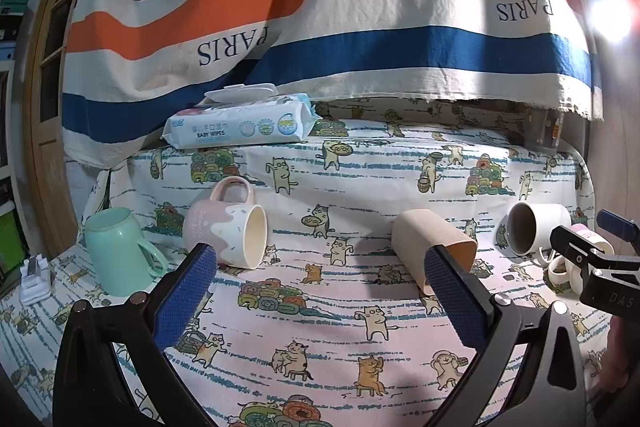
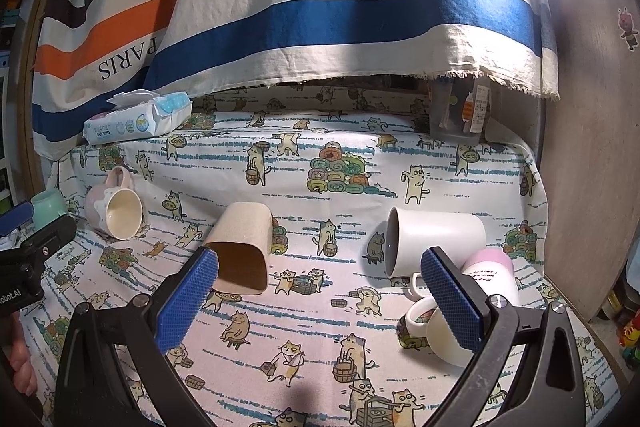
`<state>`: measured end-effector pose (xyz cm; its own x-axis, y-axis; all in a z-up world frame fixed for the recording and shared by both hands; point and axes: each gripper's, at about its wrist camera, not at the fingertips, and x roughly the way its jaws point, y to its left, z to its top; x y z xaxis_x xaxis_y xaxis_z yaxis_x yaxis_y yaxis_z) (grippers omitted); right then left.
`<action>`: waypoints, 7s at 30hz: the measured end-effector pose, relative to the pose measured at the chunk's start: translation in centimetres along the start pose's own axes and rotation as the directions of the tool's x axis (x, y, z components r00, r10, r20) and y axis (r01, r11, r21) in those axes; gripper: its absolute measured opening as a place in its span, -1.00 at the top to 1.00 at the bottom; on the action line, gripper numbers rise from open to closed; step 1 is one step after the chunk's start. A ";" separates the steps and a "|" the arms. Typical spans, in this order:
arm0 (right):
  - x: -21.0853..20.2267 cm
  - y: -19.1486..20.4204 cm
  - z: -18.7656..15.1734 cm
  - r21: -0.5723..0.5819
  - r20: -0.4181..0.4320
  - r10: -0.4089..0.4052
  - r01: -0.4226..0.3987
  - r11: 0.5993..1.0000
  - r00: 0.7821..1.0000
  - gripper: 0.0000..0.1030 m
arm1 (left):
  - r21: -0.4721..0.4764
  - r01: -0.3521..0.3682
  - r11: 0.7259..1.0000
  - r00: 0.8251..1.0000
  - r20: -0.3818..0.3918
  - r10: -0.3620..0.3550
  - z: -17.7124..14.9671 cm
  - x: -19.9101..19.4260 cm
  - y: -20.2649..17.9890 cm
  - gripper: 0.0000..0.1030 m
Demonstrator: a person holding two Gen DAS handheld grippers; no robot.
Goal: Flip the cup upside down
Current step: 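Reach the right tool to the beige cup lying on its side and grasp it, then lift the beige cup with the right tool toward the left tool, then grasp the beige cup with the left tool while the right tool releases it, then rotate the beige cup with the left tool so its base faces up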
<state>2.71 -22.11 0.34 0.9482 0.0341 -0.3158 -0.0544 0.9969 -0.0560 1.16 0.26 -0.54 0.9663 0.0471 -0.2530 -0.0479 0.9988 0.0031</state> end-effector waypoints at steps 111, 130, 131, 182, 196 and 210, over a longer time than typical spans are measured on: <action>9.1 9.0 -1.9 0.001 -0.814 0.149 -0.255 0.967 0.562 -0.70 | 0.005 0.117 0.993 0.890 -0.444 -0.102 3.8 12.6 3.8 -0.99; 2.9 4.4 -0.5 0.144 -0.747 0.292 -0.284 0.948 0.598 -0.70 | 0.057 0.460 0.886 0.705 -0.630 -0.326 5.4 14.9 -4.7 -0.98; 2.8 4.6 -0.8 0.142 -0.747 0.288 -0.279 0.950 0.599 -0.70 | 0.052 0.483 0.874 0.684 -0.646 -0.339 5.2 15.3 -5.6 -0.94; 6.3 0.4 1.0 0.081 -0.644 0.134 -0.108 0.991 0.753 -0.70 | -0.051 0.280 0.959 0.780 -0.570 -0.258 0.3 4.9 1.0 -0.74; -1.2 -4.3 2.0 0.070 -0.468 0.093 -0.068 0.995 0.879 -0.70 | -0.115 0.176 0.978 0.894 -0.396 -0.208 0.2 -0.9 -5.9 -0.93; -1.9 -7.6 -1.0 0.075 -0.500 0.046 -0.010 0.997 0.865 -0.70 | -0.194 0.077 0.978 0.844 -0.510 -0.168 -3.8 1.9 -9.1 -0.93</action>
<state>1.01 -29.83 0.37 0.6612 0.0399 -0.7492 -0.0400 0.9990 0.0180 2.45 -8.75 -4.75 0.6944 -0.1325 -0.7073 -0.0212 0.9787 -0.2042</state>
